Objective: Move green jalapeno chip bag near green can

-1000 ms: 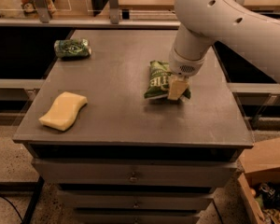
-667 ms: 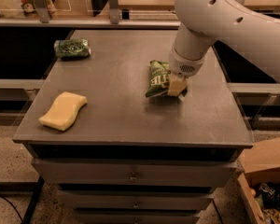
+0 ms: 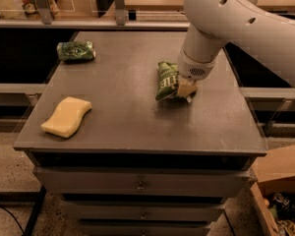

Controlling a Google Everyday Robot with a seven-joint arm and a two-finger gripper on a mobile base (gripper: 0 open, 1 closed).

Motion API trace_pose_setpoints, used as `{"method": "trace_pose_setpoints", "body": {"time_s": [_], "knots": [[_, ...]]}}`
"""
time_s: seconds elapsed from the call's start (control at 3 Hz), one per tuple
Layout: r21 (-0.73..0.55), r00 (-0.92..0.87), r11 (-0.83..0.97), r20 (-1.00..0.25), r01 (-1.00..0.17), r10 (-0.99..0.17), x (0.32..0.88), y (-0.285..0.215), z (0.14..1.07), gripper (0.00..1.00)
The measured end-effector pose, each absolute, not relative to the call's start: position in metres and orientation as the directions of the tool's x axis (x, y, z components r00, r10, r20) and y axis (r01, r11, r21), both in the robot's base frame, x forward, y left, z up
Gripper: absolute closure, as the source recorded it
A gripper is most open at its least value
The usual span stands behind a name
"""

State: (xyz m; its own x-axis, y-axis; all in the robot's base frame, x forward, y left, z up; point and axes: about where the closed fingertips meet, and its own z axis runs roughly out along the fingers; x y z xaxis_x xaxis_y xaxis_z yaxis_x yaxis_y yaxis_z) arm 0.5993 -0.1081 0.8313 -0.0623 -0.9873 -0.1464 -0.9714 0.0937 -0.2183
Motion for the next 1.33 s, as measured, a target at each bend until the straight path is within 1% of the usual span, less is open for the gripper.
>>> {"method": "trace_pose_setpoints", "body": {"time_s": [0.67, 1.0, 1.33], "knots": [[-0.288, 0.058, -0.024, -0.112, -0.957, -0.992, 0.636, -0.057, 0.847, 1.0], [-0.32, 0.097, -0.068, -0.076, -0.945, -0.992, 0.658, -0.027, 0.855, 1.0], [-0.333, 0.112, -0.084, -0.064, -0.939, -0.992, 0.679, -0.004, 0.857, 1.0]]}}
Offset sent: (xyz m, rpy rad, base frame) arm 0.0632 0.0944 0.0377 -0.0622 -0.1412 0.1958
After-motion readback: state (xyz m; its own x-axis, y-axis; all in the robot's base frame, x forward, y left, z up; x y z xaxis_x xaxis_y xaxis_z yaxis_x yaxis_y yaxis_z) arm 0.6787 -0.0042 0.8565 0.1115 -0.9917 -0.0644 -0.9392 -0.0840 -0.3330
